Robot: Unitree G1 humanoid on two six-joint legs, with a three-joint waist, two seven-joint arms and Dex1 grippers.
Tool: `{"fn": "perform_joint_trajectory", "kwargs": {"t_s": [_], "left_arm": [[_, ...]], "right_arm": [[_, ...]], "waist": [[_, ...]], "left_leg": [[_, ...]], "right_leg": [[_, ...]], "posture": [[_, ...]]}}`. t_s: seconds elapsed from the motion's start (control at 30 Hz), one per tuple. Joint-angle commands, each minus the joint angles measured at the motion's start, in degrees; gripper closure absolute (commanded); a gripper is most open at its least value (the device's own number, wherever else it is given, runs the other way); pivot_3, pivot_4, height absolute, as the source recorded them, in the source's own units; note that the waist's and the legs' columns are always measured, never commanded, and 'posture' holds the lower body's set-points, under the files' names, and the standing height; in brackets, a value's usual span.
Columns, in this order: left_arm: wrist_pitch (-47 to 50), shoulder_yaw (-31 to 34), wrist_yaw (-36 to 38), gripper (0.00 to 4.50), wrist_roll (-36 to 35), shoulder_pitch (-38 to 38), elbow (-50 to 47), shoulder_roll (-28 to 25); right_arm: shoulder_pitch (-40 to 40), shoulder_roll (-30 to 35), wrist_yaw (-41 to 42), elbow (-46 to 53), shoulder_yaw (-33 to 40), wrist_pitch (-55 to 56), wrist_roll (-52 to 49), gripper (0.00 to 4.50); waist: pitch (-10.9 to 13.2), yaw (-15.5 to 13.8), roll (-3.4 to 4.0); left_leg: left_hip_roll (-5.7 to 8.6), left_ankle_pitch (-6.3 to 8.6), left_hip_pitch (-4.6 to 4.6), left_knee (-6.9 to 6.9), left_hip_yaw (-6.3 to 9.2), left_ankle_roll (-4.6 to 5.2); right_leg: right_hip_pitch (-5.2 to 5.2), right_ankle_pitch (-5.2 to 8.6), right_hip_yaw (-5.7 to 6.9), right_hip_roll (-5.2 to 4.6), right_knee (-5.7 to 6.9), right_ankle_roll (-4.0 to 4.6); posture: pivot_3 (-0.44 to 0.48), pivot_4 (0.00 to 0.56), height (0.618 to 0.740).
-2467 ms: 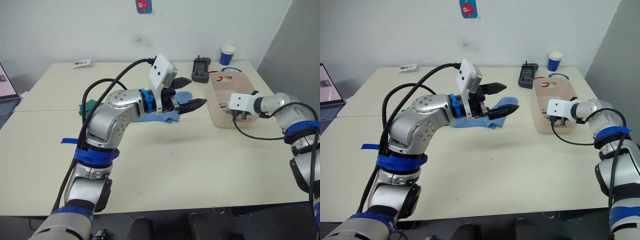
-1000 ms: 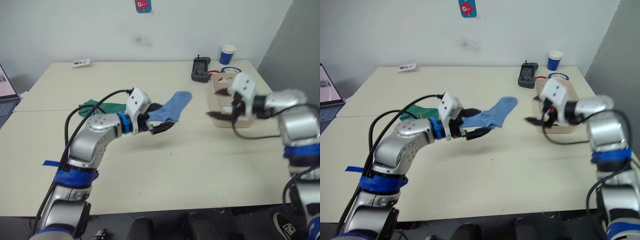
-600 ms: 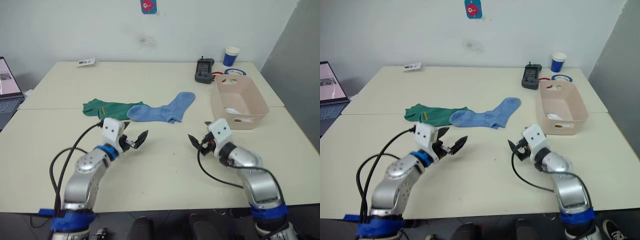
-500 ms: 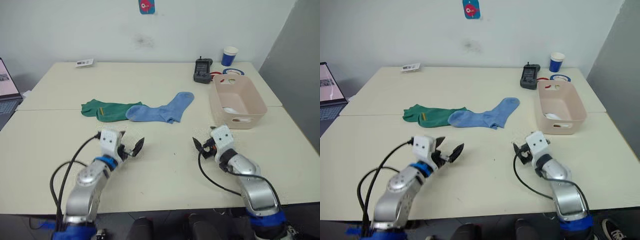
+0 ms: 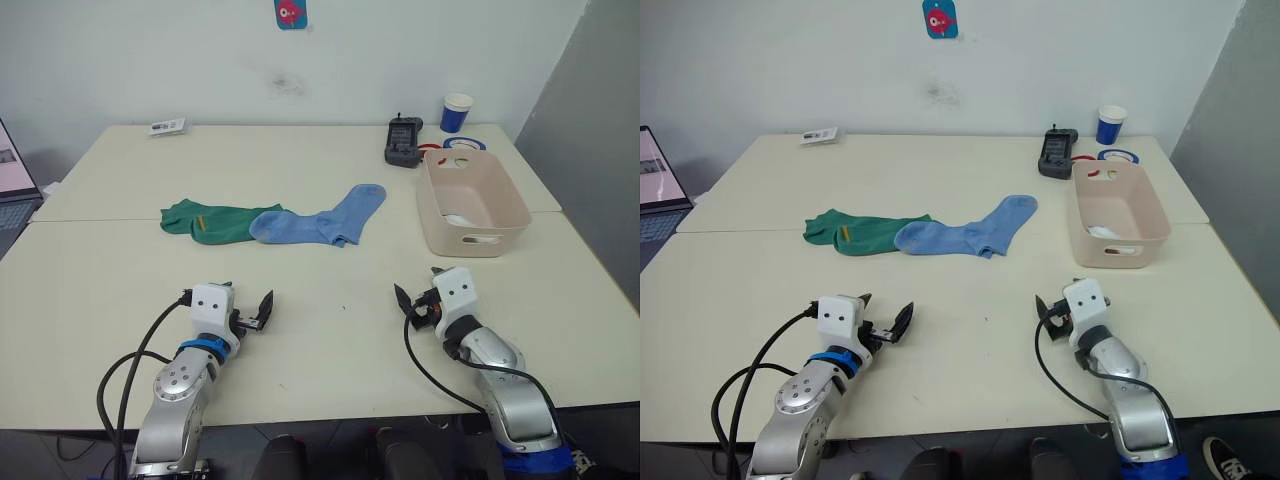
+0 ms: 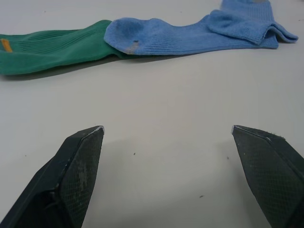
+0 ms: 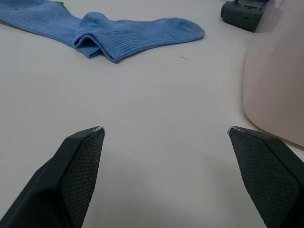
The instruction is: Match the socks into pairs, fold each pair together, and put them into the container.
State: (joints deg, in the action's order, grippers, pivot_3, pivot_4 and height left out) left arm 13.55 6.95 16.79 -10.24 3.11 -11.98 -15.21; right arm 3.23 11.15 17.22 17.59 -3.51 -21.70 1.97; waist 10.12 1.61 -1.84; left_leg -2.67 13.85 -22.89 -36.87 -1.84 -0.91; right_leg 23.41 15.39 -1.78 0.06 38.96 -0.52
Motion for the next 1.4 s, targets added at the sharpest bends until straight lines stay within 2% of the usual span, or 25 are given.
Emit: {"fn": "perform_joint_trajectory", "kwargs": {"t_s": [0.03,0.17,0.3,0.6,0.87,1.2,1.4], "left_arm": [[-1.0,0.0,-0.1,0.00,-0.6,-0.1,-2.1,0.6],[-0.6,0.5,0.5,0.00,-0.9,-0.9,-2.0,0.0],[-0.6,1.6,1.7,0.00,-1.8,-0.5,-2.7,-1.3],[0.9,5.5,3.7,0.00,-6.0,5.6,-7.6,-3.3],[1.6,6.0,2.7,0.00,-6.7,8.4,-10.0,-2.3],[3.9,5.9,4.7,0.00,-7.4,0.8,-5.4,-5.1],[3.7,8.6,5.8,0.00,-8.3,-2.6,-0.4,-7.1]], "right_arm": [[0.6,0.4,-0.4,1.3,0.7,1.4,-0.8,0.03],[1.8,0.9,0.3,1.3,0.4,1.0,-1.1,0.03],[3.9,3.3,4.4,2.4,-1.3,-0.8,-2.6,0.03],[14.7,9.1,16.1,4.9,-5.5,-9.0,-8.6,0.03],[18.4,8.8,16.0,4.8,-6.6,-10.5,-9.0,0.03],[17.8,9.4,14.1,5.6,-4.8,-10.1,-8.7,0.03],[16.1,9.6,12.6,7.3,-4.2,-10.2,-8.5,0.03]], "waist": [[0.0,0.0,0.00],[0.0,0.0,0.00],[0.0,0.1,0.00],[0.0,0.2,-0.03],[0.0,0.1,-0.05],[0.0,0.1,-0.05],[0.0,0.2,-0.05]], "left_leg": [[0.00,0.00,0.00,0.00,0.00,0.00],[0.00,0.00,0.00,0.00,0.00,0.00],[0.01,0.00,0.01,0.00,-0.01,0.00],[-0.04,0.00,0.02,0.00,0.06,0.01],[0.00,0.01,-0.02,-0.01,0.02,0.01],[-0.01,0.01,-0.01,-0.01,0.04,0.01],[-0.02,0.01,-0.01,-0.01,0.04,0.01]], "right_leg": [[0.00,0.00,0.00,0.00,0.00,0.00],[0.00,0.00,-0.01,0.00,0.00,0.00],[0.00,0.00,-0.01,0.05,0.00,0.00],[0.00,0.00,0.02,0.04,0.00,0.00],[0.00,0.01,0.02,-0.03,-0.02,0.02],[0.00,0.01,0.04,0.02,-0.02,0.03],[0.00,0.01,0.02,0.02,-0.01,0.03]], "posture": [[0.000,0.150,0.740],[0.000,0.150,0.740],[0.000,0.150,0.740],[0.000,0.150,0.740],[0.000,0.150,0.740],[0.000,0.150,0.740],[0.000,0.150,0.740]]}}
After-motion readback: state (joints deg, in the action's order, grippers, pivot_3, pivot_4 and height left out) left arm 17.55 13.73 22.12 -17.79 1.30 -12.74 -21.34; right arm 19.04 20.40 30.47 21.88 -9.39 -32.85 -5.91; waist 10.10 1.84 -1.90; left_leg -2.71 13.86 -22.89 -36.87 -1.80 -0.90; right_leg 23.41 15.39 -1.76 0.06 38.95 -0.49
